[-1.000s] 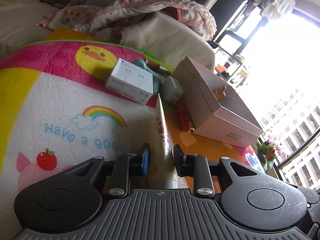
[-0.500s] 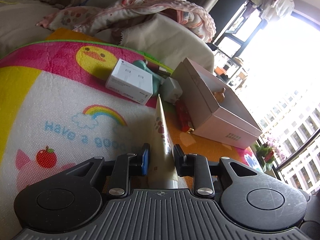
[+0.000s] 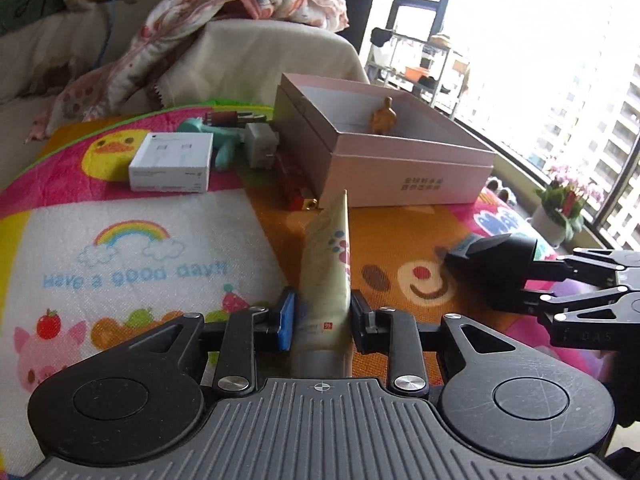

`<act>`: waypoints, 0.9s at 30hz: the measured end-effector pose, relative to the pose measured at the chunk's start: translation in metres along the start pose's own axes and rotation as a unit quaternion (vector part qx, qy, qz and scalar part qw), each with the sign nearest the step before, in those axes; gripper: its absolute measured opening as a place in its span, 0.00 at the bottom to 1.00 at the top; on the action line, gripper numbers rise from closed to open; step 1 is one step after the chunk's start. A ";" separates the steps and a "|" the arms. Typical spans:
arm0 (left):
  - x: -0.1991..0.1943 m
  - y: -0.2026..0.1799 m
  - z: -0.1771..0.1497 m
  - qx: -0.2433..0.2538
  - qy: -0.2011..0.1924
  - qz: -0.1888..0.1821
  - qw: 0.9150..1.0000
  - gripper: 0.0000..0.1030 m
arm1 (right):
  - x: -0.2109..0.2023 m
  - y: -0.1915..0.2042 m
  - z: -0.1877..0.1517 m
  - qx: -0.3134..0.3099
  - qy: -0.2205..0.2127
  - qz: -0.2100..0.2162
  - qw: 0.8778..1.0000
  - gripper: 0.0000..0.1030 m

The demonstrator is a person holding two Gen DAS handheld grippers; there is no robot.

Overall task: Organize rigid objects
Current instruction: 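Lift the lotion tube with the left tool while the right tool grasps the black cup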

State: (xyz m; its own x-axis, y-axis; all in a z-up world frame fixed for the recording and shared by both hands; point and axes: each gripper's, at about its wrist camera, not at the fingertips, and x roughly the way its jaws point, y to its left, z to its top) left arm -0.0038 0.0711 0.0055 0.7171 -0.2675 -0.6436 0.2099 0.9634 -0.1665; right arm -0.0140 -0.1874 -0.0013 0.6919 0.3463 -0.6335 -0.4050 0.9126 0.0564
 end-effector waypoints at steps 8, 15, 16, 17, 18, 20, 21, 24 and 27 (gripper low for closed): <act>0.007 -0.018 -0.002 0.034 -0.001 0.011 0.999 0.43 | 0.003 0.003 0.001 0.009 0.004 0.000 1.000 0.70; 0.009 -0.017 0.004 -0.015 0.009 0.028 0.999 0.41 | 0.006 0.001 0.003 0.014 0.005 0.001 1.000 0.73; 0.009 -0.019 0.004 -0.012 0.008 0.031 0.999 0.41 | 0.007 0.001 0.004 0.016 0.005 0.001 1.000 0.73; 0.008 -0.020 0.004 -0.009 0.008 0.033 0.999 0.41 | 0.008 0.000 0.005 0.018 0.004 0.000 1.000 0.73; 0.008 -0.021 0.003 -0.007 0.008 0.034 0.999 0.41 | 0.009 -0.001 0.007 0.020 0.002 -0.003 1.000 0.73; 0.006 -0.023 0.003 -0.005 0.010 0.035 0.999 0.41 | 0.012 -0.001 0.010 0.021 -0.005 -0.013 1.000 0.73; 0.005 -0.024 0.003 -0.003 0.010 0.035 0.999 0.41 | 0.012 0.000 0.012 0.018 -0.010 -0.019 1.000 0.72; 0.002 -0.028 0.000 0.006 0.012 0.037 0.999 0.41 | 0.011 0.005 0.015 -0.008 -0.010 -0.021 1.000 0.50; -0.003 -0.033 -0.004 0.014 0.015 0.031 0.999 0.41 | 0.002 0.006 0.015 -0.013 -0.008 -0.009 1.000 0.50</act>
State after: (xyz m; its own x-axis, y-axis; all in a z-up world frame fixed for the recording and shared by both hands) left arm -0.0155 0.0405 0.0103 0.7094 -0.2056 -0.6742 0.1837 0.9774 -0.1048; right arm -0.0059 -0.1778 0.0094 0.7092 0.3328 -0.6216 -0.4072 0.9130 0.0243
